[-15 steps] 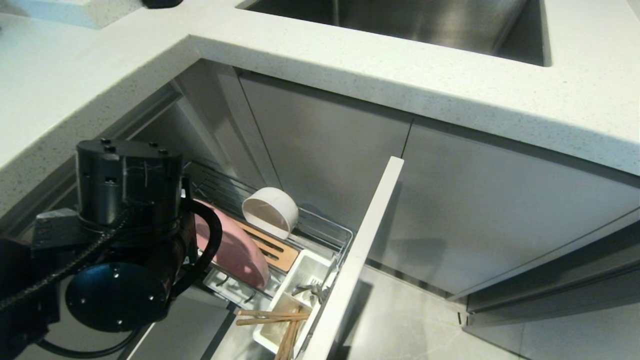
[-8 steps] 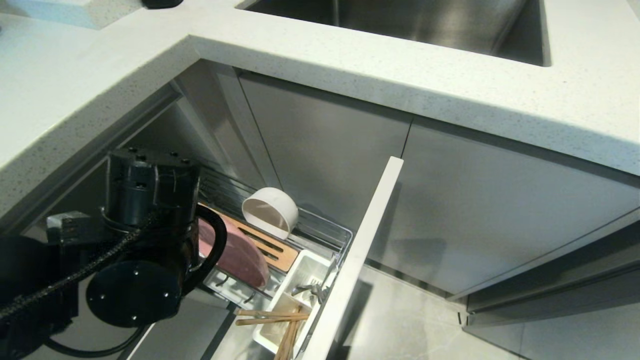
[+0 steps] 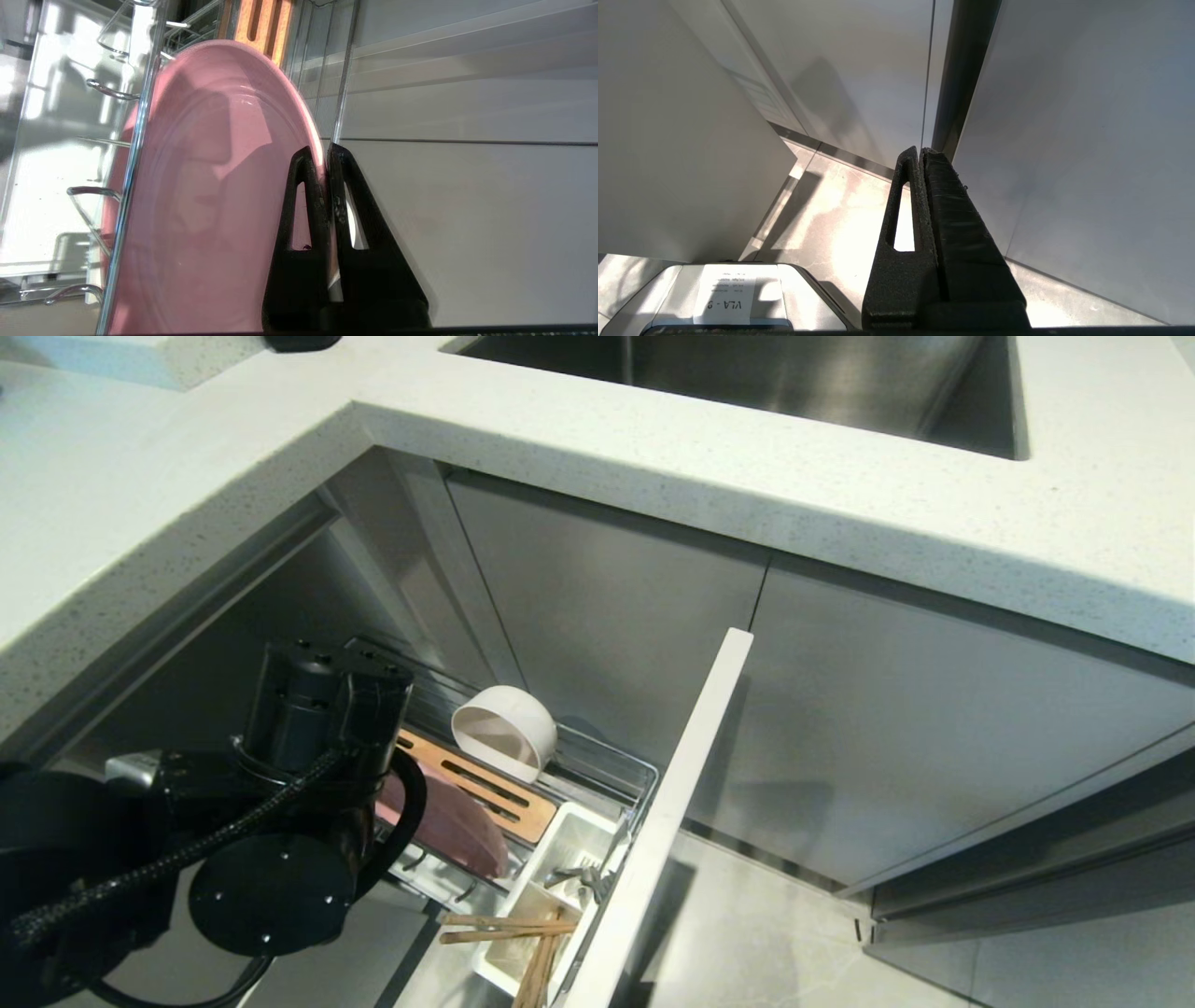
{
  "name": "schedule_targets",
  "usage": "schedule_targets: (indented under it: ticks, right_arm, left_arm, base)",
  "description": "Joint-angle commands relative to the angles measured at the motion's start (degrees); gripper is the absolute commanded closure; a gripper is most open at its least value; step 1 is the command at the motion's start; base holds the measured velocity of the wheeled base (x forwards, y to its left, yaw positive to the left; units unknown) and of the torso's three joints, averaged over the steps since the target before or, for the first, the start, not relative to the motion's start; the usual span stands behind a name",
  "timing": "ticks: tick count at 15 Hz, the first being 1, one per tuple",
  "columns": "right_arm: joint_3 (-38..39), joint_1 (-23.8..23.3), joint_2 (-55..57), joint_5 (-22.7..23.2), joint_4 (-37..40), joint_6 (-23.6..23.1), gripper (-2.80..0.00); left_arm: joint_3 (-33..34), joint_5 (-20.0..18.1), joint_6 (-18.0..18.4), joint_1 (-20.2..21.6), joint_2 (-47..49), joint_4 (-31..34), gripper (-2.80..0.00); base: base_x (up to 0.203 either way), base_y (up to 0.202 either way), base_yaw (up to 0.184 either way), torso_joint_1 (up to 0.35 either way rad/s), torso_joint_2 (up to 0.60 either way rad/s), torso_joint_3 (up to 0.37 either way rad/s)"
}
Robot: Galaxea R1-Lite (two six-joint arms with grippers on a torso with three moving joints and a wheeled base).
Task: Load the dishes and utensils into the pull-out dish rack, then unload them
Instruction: Pick up the plate and place it in the cupboard
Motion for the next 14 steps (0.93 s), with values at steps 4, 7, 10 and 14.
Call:
schedule_targets:
  ticks: [4,7,10,14]
  right_arm:
    - [0.09,0.08,0.02,0.01,0.00,0.00,0.00]
    - [0.09,0.00,0.02,0.01,0.00,0.00,0.00]
    - [0.09,0.00,0.02,0.01,-0.09,0.00,0.00]
    - [0.09,0.03,0.02,0.01,-0.03,0.00,0.00]
  left_arm:
    - [-0.29,0.51,-0.74,0.00,-0.12,1.39,-2.80]
    - [-0.86,0.74,-0.56,-0.23,-0.45,3.36,-2.80]
    - [-1.65,0.77,-0.57,-0.65,-2.51,6.95,-2.80]
    - [-4.27,0.62,-0.51,-1.06,-9.08,13.90,-2.80]
  base:
    - [0.000,0.000,0.000,0.000,0.00,0.000]
    - [0.000,0.000,0.000,0.000,0.00,0.000]
    - [0.000,0.000,0.000,0.000,0.00,0.000]
    - [0.000,0.000,0.000,0.000,0.00,0.000]
